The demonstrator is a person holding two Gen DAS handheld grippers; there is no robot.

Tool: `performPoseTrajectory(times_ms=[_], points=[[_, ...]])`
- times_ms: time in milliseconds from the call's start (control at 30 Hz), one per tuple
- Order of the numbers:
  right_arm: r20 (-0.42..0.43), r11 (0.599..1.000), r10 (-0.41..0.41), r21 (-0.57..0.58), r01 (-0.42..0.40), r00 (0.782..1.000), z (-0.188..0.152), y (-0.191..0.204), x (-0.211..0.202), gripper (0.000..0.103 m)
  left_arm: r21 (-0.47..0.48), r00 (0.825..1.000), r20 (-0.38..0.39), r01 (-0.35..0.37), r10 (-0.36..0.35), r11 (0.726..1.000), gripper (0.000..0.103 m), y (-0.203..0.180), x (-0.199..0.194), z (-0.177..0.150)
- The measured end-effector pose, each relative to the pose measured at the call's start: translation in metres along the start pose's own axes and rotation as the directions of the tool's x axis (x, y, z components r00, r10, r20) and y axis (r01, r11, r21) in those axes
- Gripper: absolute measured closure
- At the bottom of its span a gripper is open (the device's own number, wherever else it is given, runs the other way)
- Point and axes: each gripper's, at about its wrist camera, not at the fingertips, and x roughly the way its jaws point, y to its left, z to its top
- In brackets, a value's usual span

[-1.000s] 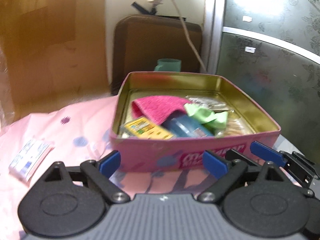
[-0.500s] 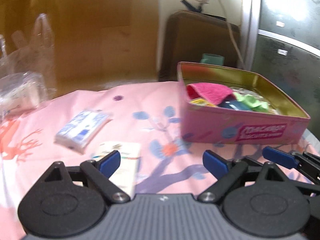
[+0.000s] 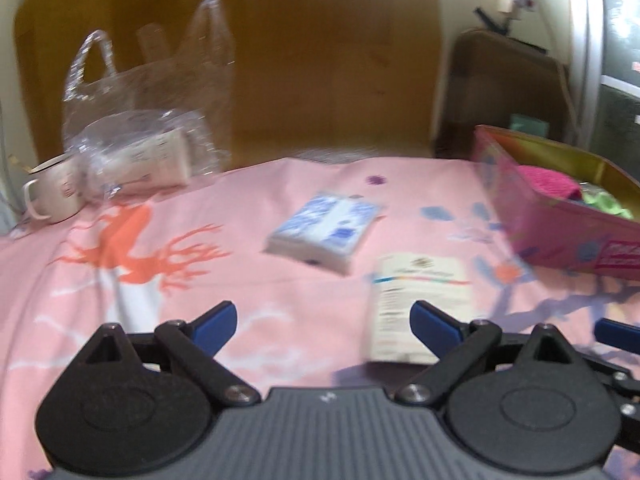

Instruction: Organize soft objects

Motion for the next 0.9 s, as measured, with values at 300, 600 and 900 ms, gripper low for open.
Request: performPoseTrajectory(times_ms=[300,600,900], points=[[-0.06,0.999,0.037,-0.021,-0.038,0.998,0.002,0.022,0.012,0.044,-0.01,0.993,-0.029,-0.113,0.112,0.994,0.006,0.046,0.018,-0.01],[-0.086,0.997,0.062,-0.05,-0.066,0.994,0.009,0.043,0.024,0.037,-0.04,0.987,-0.067,-0.148,0.145,0.988,0.006,0.071,0.026,-0.007],[-0.1,0.993,0.076,-0.084,-0.085,0.992,0.014,0.059,0.034,0.031,-0.066,0.989,-0.078,-0.127,0.122,0.99,0.004,0.079,0.028,-0.007]])
